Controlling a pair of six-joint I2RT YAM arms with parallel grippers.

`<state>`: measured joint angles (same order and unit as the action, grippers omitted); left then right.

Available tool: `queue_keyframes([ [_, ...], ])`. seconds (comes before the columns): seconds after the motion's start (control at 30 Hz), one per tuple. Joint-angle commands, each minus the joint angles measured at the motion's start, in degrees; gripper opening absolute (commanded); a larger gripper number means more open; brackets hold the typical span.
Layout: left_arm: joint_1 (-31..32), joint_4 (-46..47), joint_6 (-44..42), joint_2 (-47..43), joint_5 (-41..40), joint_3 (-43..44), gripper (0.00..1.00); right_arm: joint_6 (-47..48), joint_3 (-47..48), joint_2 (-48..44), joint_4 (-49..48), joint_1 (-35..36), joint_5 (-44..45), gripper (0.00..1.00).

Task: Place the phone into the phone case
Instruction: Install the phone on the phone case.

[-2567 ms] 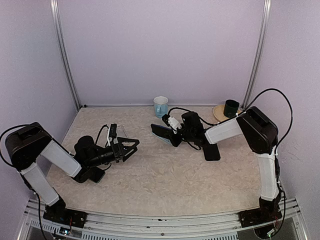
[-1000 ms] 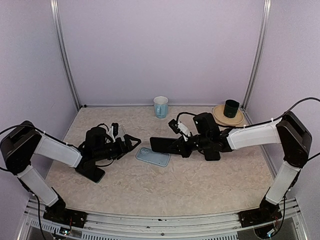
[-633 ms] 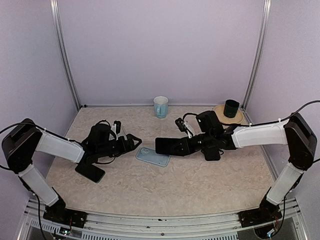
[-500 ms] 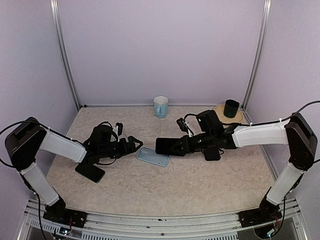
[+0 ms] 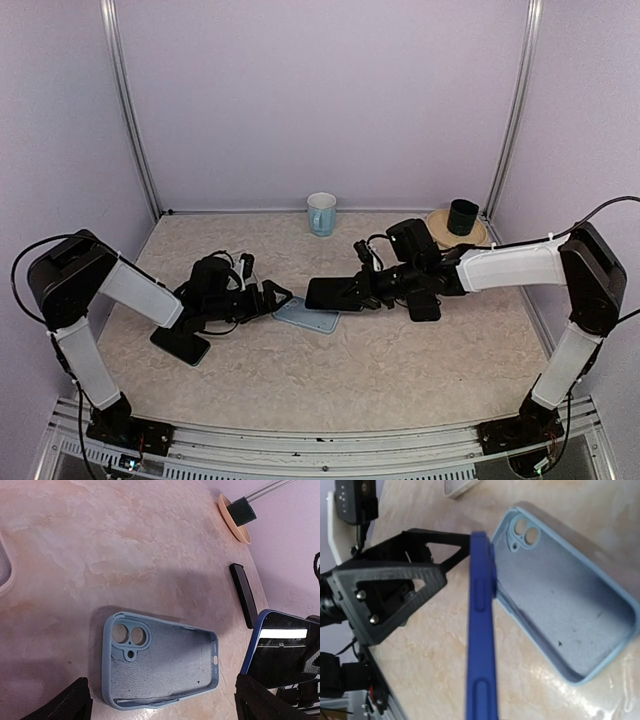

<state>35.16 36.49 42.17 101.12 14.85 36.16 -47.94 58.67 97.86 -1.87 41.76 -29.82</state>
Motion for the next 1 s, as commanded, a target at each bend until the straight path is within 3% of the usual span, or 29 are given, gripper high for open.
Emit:
queue_keyframes([
  [0.0,-0.4,3.6,0.5,2.3,1.9,1.3,0.97,-3.4,2.5,2.1,-3.8,-1.3,-3.5,0.00],
  [0.97,3.3,13.4,5.4,6.7,5.9,-1.0,0.96,-6.6,5.9,12.0,-7.4,-4.8,-11.7,0.00],
])
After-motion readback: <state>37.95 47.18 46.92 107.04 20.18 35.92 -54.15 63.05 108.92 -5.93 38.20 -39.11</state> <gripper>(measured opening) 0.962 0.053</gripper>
